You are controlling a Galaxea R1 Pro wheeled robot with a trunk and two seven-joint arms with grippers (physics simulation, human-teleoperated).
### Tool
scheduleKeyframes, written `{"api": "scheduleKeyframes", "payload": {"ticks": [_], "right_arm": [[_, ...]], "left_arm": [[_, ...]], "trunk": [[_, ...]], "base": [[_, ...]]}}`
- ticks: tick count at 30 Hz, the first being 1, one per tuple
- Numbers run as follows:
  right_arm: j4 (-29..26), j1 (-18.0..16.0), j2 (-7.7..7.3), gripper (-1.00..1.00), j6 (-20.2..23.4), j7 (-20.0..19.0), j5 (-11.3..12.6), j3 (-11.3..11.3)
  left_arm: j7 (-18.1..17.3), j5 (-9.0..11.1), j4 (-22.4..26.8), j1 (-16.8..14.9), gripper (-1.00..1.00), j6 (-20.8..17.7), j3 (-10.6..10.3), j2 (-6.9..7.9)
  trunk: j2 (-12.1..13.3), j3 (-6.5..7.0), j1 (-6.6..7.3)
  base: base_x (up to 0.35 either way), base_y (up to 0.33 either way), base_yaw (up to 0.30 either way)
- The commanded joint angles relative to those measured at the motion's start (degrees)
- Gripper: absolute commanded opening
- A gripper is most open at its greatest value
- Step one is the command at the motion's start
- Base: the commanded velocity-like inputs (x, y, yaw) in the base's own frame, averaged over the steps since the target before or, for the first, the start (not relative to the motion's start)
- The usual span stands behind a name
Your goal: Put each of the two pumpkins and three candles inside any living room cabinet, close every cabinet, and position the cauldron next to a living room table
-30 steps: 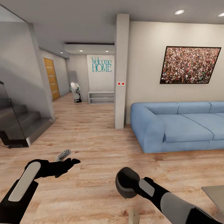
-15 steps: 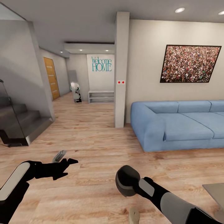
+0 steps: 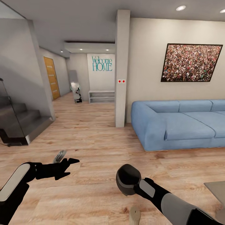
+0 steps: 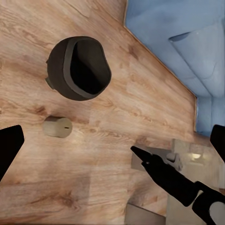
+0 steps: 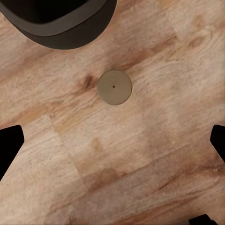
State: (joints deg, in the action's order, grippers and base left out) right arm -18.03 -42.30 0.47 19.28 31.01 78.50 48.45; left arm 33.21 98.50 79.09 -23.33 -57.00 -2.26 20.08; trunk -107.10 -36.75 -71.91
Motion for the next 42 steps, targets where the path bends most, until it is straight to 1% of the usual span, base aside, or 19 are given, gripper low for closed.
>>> {"api": "scheduleKeyframes", "payload": {"ticks": [1,9,16,17,21,25,34,42], "right_arm": [[-0.08,-0.06,-0.03,1.00,0.24,0.32,0.16,0.33],[-0.08,-0.06,-0.03,1.00,0.06,0.35,0.16,0.33],[-0.08,-0.06,-0.03,1.00,-1.12,0.28,0.16,0.33],[-0.08,-0.06,-0.03,1.00,-1.14,0.30,0.16,0.33],[-0.14,-0.06,-0.10,1.00,-1.17,0.28,0.16,0.33],[-0.16,-0.06,-0.11,1.00,-1.17,0.15,0.16,0.33],[-0.06,-0.06,-0.08,1.00,-1.24,-0.33,0.16,0.33],[0.18,-0.06,-0.03,1.00,-1.40,-0.42,0.16,0.33]], "left_arm": [[0.57,0.67,-0.40,-0.05,1.00,0.05,-0.05,0.04],[0.48,0.72,-1.21,-0.05,1.00,0.05,-0.01,0.04],[0.32,0.81,-1.22,-0.05,1.00,0.05,-0.05,0.54],[-0.07,0.81,-1.22,-0.05,1.00,0.05,-0.07,0.55],[-3.41,0.67,-1.22,-0.05,1.00,0.05,-0.25,0.64],[-4.72,0.68,-1.26,-0.05,1.00,0.05,-0.68,0.66],[-5.00,0.72,-1.82,-0.05,1.00,0.05,-0.16,0.74],[-5.00,0.73,-1.83,-0.05,1.00,0.05,-0.20,0.75]], "trunk": [[-0.45,-0.25,-0.22],[-3.66,-1.68,-1.98],[-6.46,-2.94,-3.52],[-6.87,-3.12,-3.73],[-8.47,-3.84,-4.61],[-10.07,-4.55,-5.49],[-13.68,-6.17,-7.47],[-16.89,-7.61,-9.23]], "base": [[0.000,0.000,0.000],[0.000,0.000,0.000],[0.000,0.000,0.000],[0.000,0.000,0.000],[0.000,0.000,0.000],[0.000,0.000,0.000],[0.000,0.000,0.000],[0.000,0.000,0.000]]}}
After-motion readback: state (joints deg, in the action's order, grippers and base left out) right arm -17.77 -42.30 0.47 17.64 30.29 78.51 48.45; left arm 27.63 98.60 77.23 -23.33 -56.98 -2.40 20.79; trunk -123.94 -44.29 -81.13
